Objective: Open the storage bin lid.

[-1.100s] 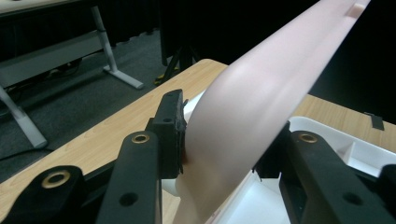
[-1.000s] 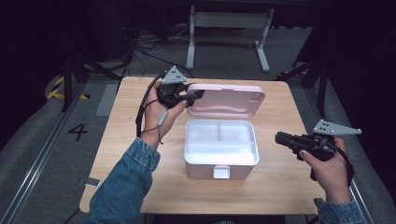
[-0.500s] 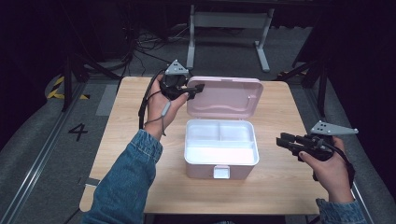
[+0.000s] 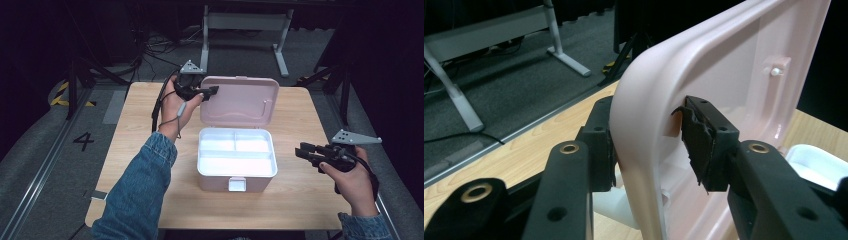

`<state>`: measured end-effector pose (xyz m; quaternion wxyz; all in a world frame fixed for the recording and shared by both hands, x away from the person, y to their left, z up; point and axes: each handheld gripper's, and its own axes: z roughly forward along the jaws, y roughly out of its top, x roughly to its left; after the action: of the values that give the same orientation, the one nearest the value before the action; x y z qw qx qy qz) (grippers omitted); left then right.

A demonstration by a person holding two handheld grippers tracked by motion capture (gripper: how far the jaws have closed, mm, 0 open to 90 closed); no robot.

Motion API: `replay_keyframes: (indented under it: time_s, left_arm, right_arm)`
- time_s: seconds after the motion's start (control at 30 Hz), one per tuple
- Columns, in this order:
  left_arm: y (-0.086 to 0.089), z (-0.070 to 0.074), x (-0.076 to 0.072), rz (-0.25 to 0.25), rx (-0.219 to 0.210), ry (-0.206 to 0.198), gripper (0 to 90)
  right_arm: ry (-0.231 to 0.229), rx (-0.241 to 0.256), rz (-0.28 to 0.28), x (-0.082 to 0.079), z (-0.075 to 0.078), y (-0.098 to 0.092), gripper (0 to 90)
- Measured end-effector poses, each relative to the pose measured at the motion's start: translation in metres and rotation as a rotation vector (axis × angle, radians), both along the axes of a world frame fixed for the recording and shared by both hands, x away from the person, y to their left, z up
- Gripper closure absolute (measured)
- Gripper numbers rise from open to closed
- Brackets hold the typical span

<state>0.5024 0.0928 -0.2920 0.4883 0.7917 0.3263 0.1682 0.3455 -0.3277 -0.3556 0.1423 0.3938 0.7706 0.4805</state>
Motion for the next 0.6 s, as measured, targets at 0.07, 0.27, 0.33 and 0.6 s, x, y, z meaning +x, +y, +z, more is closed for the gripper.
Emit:
replay_keyframes:
  time_s: [0.07, 0.27, 0.33, 0.6]
  left_arm:
    - [0.0, -0.001, 0.004, 0.006, -0.003, 0.018, 58.2]
    - [-0.001, -0.008, 0.014, 0.029, -0.004, 0.036, 56.2]
    - [-0.002, -0.011, 0.017, 0.038, -0.001, 0.039, 55.3]
    - [-0.003, -0.021, 0.027, 0.07, 0.041, 0.058, 53.5]
  right_arm:
    - [0.002, -0.001, 0.002, 0.001, -0.001, 0.0, 64.1]
    - [0.009, 0.003, -0.002, 0.004, -0.003, -0.003, 63.9]
    - [0.011, 0.004, -0.003, 0.004, -0.004, -0.004, 63.8]
    - [0.015, 0.007, -0.004, 0.006, -0.006, -0.004, 63.5]
